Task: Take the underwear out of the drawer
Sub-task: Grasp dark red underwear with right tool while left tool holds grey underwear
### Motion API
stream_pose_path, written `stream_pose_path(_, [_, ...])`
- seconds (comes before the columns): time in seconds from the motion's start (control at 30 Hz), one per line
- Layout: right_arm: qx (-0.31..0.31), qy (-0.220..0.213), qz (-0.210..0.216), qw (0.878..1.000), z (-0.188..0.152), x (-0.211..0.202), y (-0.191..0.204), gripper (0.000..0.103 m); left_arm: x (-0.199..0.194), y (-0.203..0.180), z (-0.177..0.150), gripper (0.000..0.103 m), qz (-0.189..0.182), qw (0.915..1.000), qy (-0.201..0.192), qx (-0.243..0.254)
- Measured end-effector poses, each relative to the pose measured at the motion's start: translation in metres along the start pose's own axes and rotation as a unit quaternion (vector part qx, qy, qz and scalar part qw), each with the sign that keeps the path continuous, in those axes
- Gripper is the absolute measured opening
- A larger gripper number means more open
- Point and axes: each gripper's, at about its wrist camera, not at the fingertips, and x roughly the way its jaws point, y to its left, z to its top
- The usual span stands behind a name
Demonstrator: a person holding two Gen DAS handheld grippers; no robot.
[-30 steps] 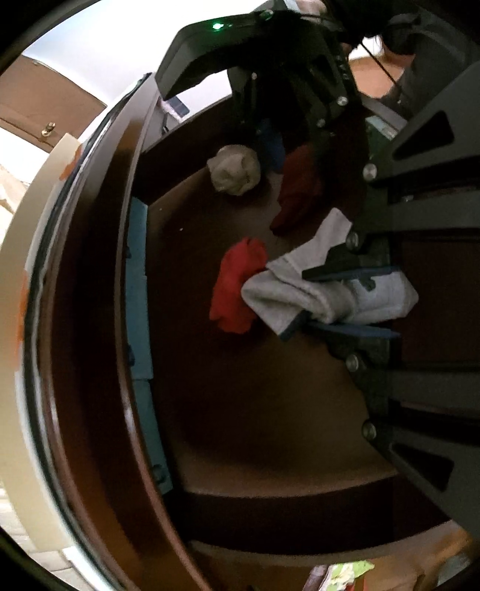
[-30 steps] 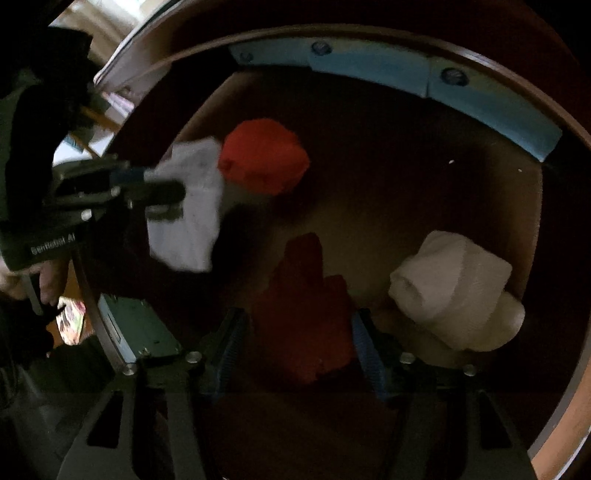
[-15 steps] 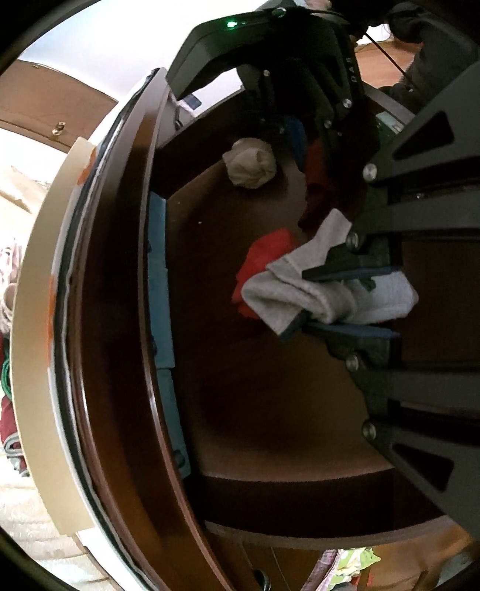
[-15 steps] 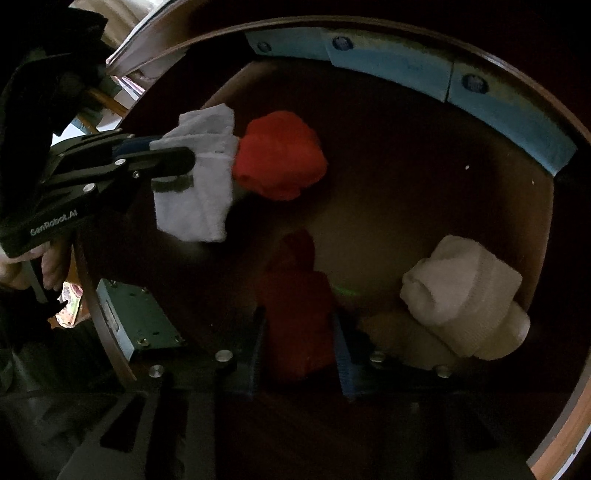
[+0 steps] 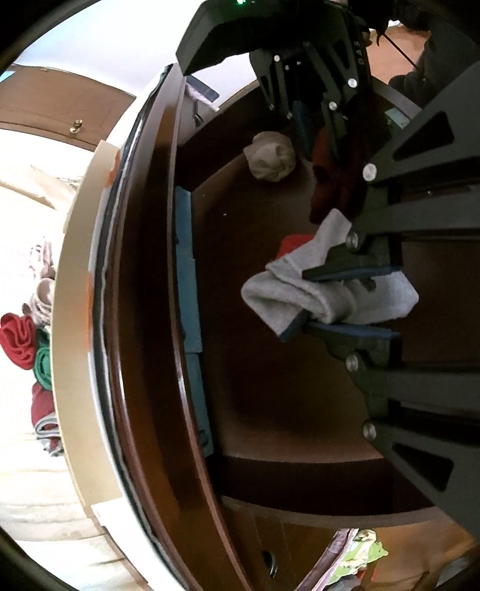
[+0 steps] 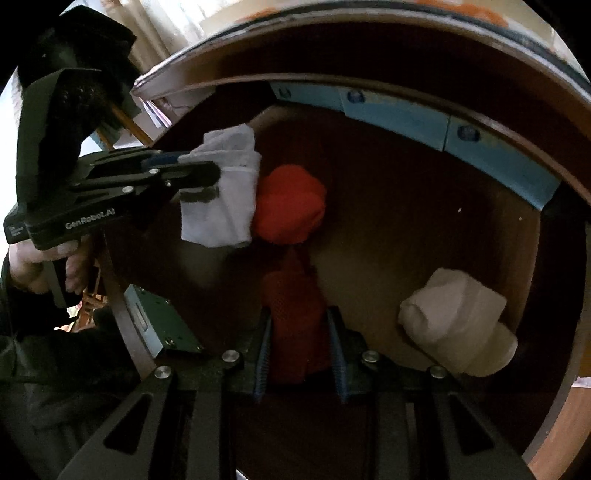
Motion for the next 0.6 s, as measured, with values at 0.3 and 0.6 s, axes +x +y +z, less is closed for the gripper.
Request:
stream_pose_path(0.3, [-0.002, -0.048, -0.002, 0.999, -0.003, -0.012, 0.002, 0.03, -0.003, -0.004, -0.002, 0.019, 0.015, 0.9997, -0.017, 0.012])
stream_pose_path(0.6, [-0.009, -0.097, -0.007, 0.995, -0.007, -0.024, 0.006, 0.03, -0.007, -0.006, -0.004, 0.019, 0.02, 0.9992, -0.032, 0.015])
